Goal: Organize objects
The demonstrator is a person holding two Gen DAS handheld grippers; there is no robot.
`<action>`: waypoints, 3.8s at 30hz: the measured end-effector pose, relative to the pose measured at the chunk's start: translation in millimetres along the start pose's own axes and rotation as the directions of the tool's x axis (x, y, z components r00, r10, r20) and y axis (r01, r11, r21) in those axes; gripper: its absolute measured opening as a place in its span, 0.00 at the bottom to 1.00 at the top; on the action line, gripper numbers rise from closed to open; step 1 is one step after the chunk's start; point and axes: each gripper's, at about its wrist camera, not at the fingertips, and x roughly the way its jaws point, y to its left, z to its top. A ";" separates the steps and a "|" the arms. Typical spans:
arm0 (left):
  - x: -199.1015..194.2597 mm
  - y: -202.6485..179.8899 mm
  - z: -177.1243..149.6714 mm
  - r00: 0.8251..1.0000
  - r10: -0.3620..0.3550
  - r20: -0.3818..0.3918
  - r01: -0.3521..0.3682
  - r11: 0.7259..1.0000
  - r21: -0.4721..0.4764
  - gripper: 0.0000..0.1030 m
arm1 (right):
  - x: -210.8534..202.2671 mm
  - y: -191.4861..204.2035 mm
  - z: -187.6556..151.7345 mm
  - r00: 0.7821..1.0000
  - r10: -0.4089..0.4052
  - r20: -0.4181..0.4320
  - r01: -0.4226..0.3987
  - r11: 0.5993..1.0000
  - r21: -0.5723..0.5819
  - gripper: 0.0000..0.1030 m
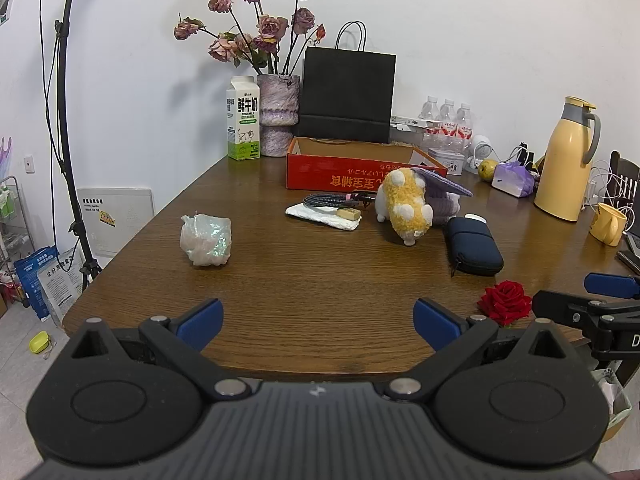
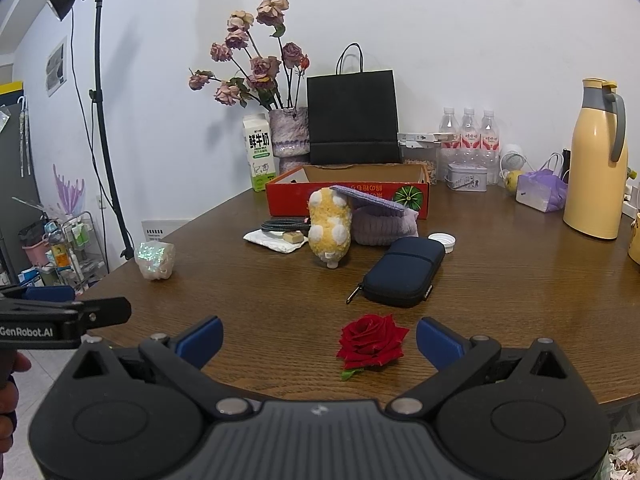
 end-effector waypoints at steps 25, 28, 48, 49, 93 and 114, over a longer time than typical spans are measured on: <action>1.0 1.3 -1.4 1.000 -0.001 -0.002 0.001 1.000 -0.001 1.00 | -1.1 -0.3 0.5 1.000 -0.002 0.002 0.002 1.000 -0.001 1.00; 1.1 1.2 -1.3 1.000 0.000 -0.003 0.000 1.000 0.000 1.00 | -1.0 -0.3 0.5 1.000 -0.001 0.002 0.001 1.000 -0.001 1.00; 1.1 1.2 -1.2 1.000 0.001 -0.003 -0.001 1.000 -0.001 1.00 | -2.2 -0.6 1.6 1.000 0.001 0.002 -0.001 1.000 -0.001 1.00; 1.1 1.3 -1.2 1.000 0.001 -0.003 -0.001 1.000 -0.001 1.00 | -1.7 -0.4 1.0 1.000 0.000 0.002 0.000 1.000 -0.001 1.00; 55.1 18.0 -3.9 0.997 0.043 -0.070 -0.045 0.999 -0.020 1.00 | 65.0 -20.2 -13.3 0.996 -0.077 -0.048 0.074 0.995 -0.061 0.98; 89.9 36.6 4.1 0.990 0.091 -0.105 -0.094 0.995 -0.028 1.00 | 106.2 -25.2 -15.9 0.997 -0.011 -0.081 0.005 0.997 -0.082 0.38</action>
